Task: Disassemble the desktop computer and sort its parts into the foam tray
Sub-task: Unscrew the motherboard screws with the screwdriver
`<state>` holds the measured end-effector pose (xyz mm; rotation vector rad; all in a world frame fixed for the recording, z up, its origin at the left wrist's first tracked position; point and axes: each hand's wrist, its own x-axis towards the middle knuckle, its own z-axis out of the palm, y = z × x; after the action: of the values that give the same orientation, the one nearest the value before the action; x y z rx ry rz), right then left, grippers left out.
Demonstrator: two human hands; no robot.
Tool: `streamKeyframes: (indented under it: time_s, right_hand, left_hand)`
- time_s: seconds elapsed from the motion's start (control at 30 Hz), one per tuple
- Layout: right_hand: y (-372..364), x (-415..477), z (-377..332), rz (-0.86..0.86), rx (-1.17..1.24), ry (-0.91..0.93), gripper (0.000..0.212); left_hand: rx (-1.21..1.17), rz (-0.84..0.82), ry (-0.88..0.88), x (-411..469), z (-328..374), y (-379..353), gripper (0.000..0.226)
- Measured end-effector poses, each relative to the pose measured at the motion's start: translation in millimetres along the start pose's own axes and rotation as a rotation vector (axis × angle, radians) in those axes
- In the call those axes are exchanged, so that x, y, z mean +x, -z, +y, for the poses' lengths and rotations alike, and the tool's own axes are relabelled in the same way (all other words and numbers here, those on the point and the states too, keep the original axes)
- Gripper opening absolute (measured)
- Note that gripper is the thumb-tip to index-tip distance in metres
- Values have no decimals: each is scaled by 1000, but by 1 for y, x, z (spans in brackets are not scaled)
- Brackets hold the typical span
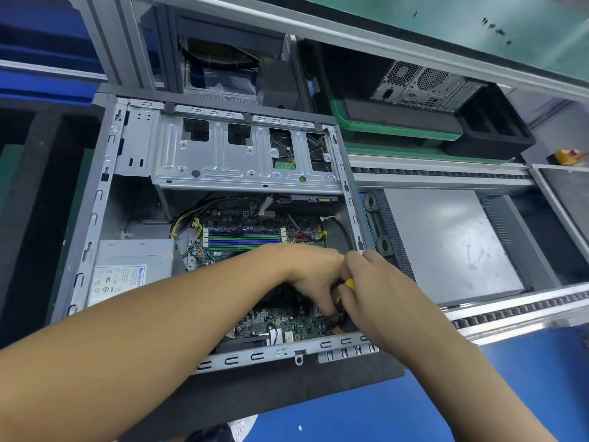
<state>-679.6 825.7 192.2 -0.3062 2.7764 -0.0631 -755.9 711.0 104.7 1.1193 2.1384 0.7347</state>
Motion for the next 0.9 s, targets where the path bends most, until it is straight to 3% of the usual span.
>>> streamKeyframes:
  time_s: [0.2, 0.37, 0.5, 0.57, 0.63, 0.73, 0.8, 0.87, 0.9]
  right_hand:
    - [2, -1, 2, -48, 49, 28, 12]
    - [-1, -2, -2, 51, -43, -88, 29]
    - [-5, -1, -2, 31, 25, -71, 23]
    - [-1, -2, -1, 14, 55, -37, 17]
    - [2, -3, -1, -18, 67, -19, 12]
    - [0, -6, -2, -33, 72, -6, 13]
    - [0, -7, -2, 9, 82, -1, 11]
    - [-1, -6, -2, 69, 73, -31, 19]
    - [-1, -4, -1, 87, 57, -62, 24]
  left_hand:
    - [35, 2, 44, 1, 0, -3, 16]
    - [-22, -16, -18, -1, 3, 2, 26]
    - [-83, -45, 0, 0, 2, 2, 44]
    - [-75, -35, -6, 0, 1, 2, 40]
    - [-60, -4, 25, 2, -3, -2, 22]
    - [-105, 36, 38, 4, -7, -4, 48]
    - [-103, 12, 46, 2, -6, -2, 41]
    - [-89, -11, 11, 0, 0, 0, 18]
    - [-69, -12, -21, 0, 2, 1, 19]
